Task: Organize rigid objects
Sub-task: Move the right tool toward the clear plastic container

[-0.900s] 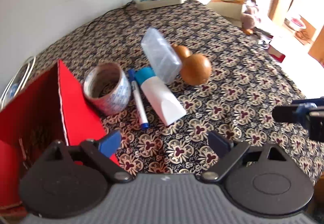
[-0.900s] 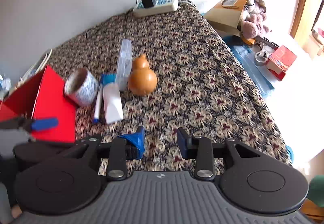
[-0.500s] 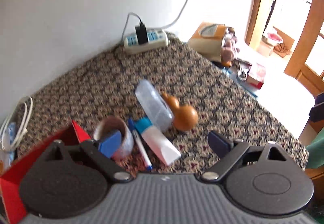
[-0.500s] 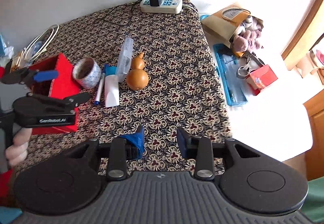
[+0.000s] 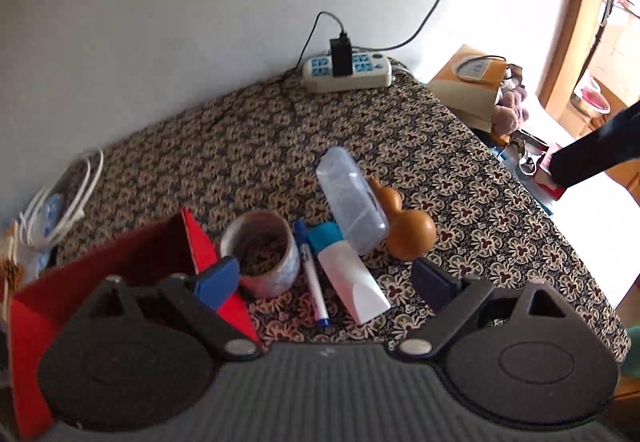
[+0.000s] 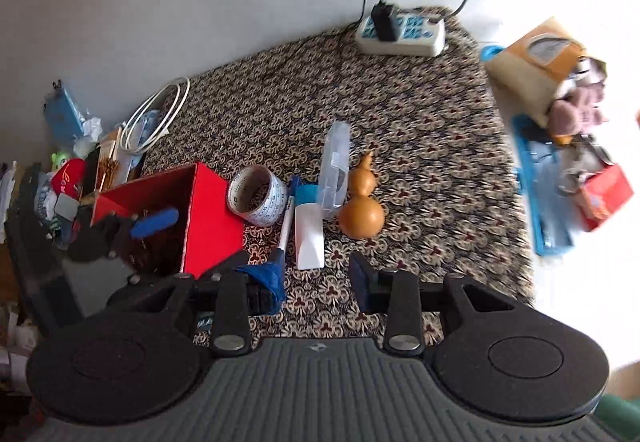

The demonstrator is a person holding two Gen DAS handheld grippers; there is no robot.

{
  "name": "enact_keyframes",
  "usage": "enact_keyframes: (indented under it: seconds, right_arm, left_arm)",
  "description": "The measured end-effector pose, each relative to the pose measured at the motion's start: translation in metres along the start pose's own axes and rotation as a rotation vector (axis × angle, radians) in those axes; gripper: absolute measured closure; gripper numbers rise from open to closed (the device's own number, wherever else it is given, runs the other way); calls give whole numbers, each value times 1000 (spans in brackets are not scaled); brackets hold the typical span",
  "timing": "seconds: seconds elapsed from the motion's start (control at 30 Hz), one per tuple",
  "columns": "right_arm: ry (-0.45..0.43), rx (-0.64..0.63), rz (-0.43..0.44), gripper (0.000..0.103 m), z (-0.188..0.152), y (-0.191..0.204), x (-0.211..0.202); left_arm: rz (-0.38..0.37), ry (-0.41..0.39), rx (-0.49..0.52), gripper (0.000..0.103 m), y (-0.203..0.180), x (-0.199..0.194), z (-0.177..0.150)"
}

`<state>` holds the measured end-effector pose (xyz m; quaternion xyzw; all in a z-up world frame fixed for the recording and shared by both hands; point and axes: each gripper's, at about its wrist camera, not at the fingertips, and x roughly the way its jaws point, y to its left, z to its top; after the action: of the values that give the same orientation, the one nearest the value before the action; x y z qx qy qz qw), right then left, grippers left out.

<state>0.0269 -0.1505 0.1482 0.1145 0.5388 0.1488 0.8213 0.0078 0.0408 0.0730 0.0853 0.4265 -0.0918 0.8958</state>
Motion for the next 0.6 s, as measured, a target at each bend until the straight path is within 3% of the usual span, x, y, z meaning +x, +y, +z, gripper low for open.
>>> enact_keyframes:
  seconds: [0.1, 0.3, 0.43, 0.6]
  right_arm:
    - [8, -24, 49, 85, 3, -10, 29]
    - [14, -71, 72, 86, 5, -25, 87]
    - [38, -4, 120, 86, 13, -42, 117]
    - [-31, 44, 190, 85, 39, -50, 147]
  left_arm:
    - [-20, 26, -69, 11, 1, 9, -6]
    - [28, 70, -112, 11, -13, 31, -11]
    - [4, 63, -141, 11, -17, 42, -12]
    - [-33, 57, -184, 11, -20, 58, -9]
